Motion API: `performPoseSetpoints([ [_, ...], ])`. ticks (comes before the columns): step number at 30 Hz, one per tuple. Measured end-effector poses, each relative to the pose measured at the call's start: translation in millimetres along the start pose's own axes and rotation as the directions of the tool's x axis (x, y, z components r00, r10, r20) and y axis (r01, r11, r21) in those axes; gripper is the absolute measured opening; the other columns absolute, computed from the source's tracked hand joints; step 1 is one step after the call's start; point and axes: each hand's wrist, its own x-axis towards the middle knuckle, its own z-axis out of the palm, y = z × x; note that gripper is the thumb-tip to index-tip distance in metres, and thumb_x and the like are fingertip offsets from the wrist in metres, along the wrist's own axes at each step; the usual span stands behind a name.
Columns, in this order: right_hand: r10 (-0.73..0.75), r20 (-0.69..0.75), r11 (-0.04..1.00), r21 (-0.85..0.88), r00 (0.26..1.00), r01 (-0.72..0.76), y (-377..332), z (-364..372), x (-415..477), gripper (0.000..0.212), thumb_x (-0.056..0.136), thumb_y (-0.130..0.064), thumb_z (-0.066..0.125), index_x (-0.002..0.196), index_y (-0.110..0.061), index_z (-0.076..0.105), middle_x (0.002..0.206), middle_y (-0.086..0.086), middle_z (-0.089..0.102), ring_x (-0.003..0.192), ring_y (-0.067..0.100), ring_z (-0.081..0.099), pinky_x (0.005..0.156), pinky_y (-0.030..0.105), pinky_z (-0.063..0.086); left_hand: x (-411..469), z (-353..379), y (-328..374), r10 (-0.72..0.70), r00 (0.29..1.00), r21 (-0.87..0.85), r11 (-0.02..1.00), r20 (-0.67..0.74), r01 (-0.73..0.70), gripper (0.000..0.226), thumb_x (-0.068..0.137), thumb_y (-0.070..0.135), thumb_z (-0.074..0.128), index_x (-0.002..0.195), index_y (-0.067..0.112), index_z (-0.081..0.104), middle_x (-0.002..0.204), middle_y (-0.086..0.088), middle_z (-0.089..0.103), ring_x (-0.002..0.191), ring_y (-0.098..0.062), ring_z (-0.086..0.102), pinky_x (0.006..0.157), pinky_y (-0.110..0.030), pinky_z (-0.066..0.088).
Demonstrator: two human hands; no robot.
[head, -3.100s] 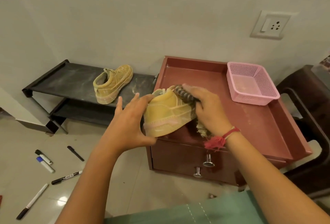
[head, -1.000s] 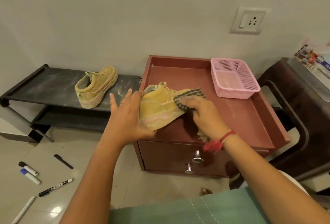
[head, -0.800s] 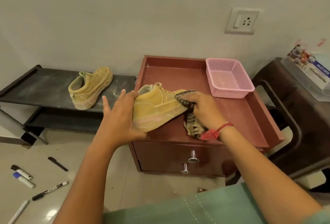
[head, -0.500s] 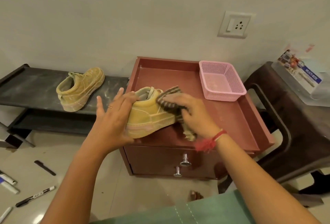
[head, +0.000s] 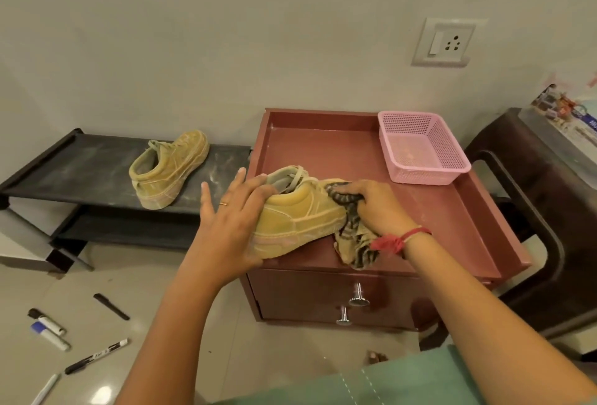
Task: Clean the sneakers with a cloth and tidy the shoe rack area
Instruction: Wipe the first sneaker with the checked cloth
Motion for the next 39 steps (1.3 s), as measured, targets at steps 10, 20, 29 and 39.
performPoseSetpoints([
  [10, 0.113, 0.076, 0.969, -0.228, 0.991, -0.093, 21.4, -19.8, -4.4, 0.061, 0.079, 0.009, 0.041, 0.126, -0.025, 0.057, 0.129, 0.008, 0.058, 0.119, 0.027, 0.052, 0.099, 0.032, 0.042, 0.9, -1.1, -4.6, -0.057, 0.998, -0.035, 0.998, 0.016, 0.057, 0.088, 0.062, 0.051, 0.079, 0.134, 0.036, 0.03, 0.155, 0.01, 0.024, 0.148, -0.017, -0.002, 0.109, -0.066, -0.007],
  [20, -0.114, 0.196, 0.972, -0.183, 0.974, 0.151, 27.8, -13.1, -9.1, 0.067, 0.07, 0.014, 0.042, 0.123, -0.023, 0.06, 0.13, 0.001, 0.057, 0.123, 0.016, 0.05, 0.108, 0.026, 0.033, 5.5, -2.6, -13.3, -0.105, 0.989, -0.074, 0.991, 0.107, 0.113, 0.102, 0.058, 0.028, 0.086, 0.135, 0.044, 0.021, 0.158, 0.015, 0.01, 0.145, -0.009, -0.014, 0.115, -0.056, -0.008],
  [29, -0.032, 0.069, 0.995, -0.091, 0.997, 0.038, 30.0, -3.7, -0.2, 0.061, 0.073, 0.011, 0.041, 0.12, -0.021, 0.063, 0.127, 0.002, 0.06, 0.122, 0.018, 0.05, 0.106, 0.029, 0.036, 5.4, -3.1, -11.1, -0.079, 0.989, -0.061, 0.994, 0.121, 0.087, 0.099, 0.06, 0.033, 0.086, 0.135, 0.043, 0.022, 0.159, 0.014, 0.009, 0.146, -0.012, -0.012, 0.115, -0.055, -0.006],
  [39, 0.049, 0.024, 0.992, -0.122, 0.999, -0.046, 22.2, -1.4, -5.1, 0.053, 0.078, 0.011, 0.043, 0.12, -0.015, 0.062, 0.126, 0.006, 0.06, 0.121, 0.021, 0.051, 0.101, 0.012, 0.031, 4.9, -2.8, -12.0, -0.171, 0.983, 0.164, 0.974, 0.069, 0.158, 0.095, 0.067, 0.02, 0.084, 0.136, 0.04, 0.021, 0.156, -0.011, 0.023, 0.137, -0.033, 0.038, 0.11, -0.066, 0.012],
])
